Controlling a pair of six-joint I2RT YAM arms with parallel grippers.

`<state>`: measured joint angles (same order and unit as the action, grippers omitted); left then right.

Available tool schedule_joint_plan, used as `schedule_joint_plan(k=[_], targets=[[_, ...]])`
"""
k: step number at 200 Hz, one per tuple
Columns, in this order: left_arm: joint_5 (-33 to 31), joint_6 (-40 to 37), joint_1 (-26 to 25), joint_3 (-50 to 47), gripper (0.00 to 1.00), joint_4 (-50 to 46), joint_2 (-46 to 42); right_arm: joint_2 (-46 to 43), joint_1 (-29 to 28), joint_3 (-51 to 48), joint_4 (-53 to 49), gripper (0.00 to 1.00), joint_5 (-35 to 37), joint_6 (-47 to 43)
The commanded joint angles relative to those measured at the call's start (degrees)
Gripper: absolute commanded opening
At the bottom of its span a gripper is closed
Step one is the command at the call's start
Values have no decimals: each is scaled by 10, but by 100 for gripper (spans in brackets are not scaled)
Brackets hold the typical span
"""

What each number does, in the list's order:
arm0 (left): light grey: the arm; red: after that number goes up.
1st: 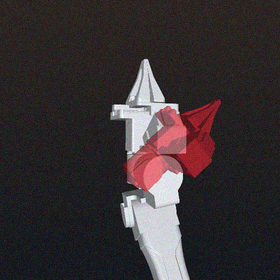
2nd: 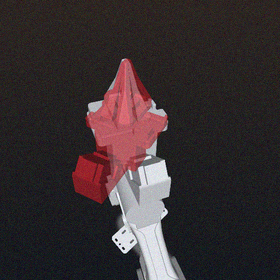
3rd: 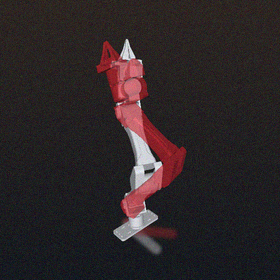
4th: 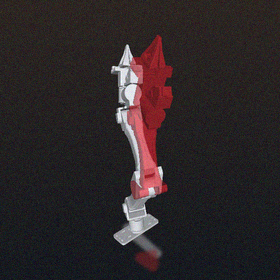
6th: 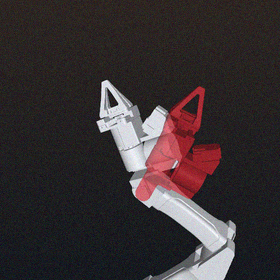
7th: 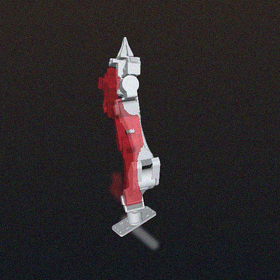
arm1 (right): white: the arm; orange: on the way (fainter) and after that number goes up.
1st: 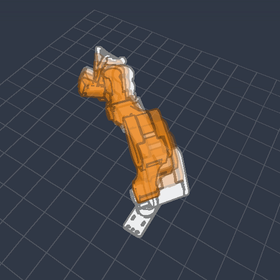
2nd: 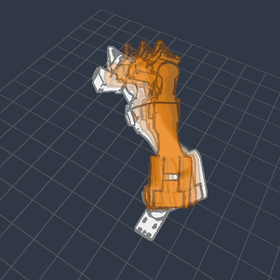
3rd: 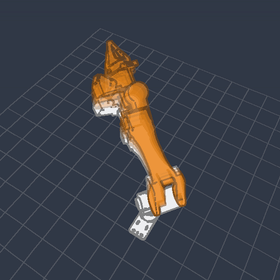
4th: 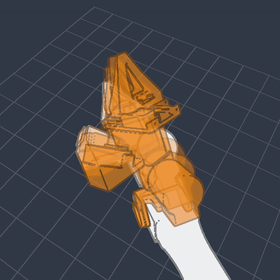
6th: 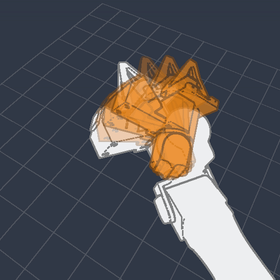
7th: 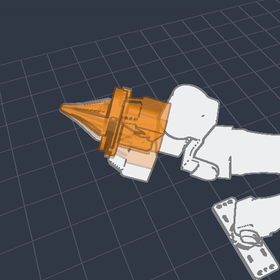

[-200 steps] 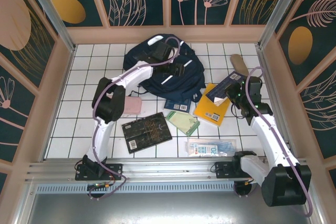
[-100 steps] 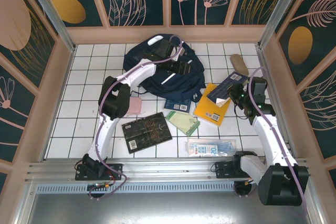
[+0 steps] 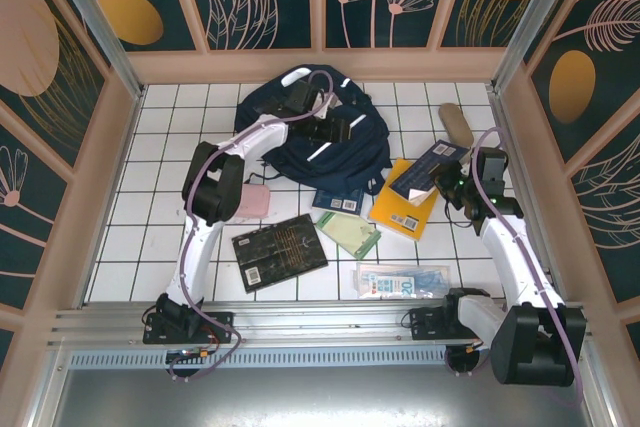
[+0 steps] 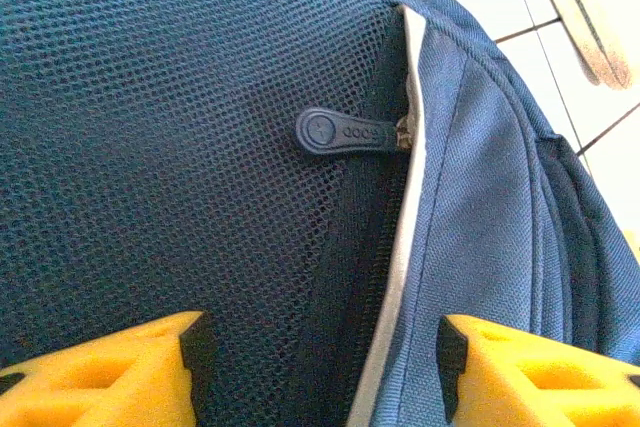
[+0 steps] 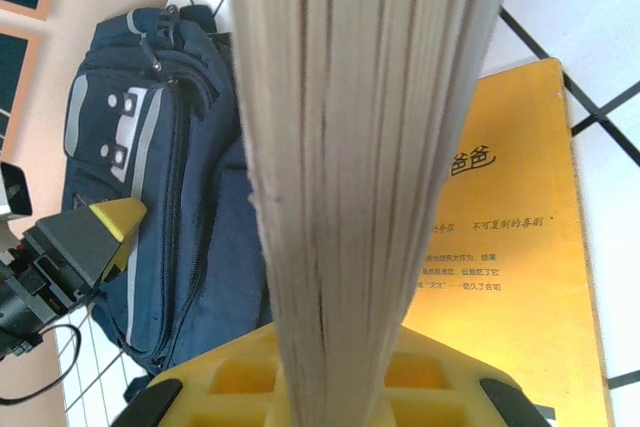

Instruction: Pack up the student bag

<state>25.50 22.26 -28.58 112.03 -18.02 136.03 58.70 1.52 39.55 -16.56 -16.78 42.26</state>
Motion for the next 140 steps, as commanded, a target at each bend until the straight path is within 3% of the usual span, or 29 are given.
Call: schedule_joint_plan(k=[1,49,82,116,140], targets=[[47,18,5,-11,61,22,-4,5,4,-3,33,0,-21,-5],[104,42,4,-33,47,59,5,10,4,-9,40,0,-34,1],[110,42,1,-29,41,58,17,18,4,-12,48,0,-45,7],[113,40,-2,-20,16,58,23,25,4,-14,52,0,-54,11],[80,28,-4,-4,2,35,30,24,3,-10,47,0,-56,12]])
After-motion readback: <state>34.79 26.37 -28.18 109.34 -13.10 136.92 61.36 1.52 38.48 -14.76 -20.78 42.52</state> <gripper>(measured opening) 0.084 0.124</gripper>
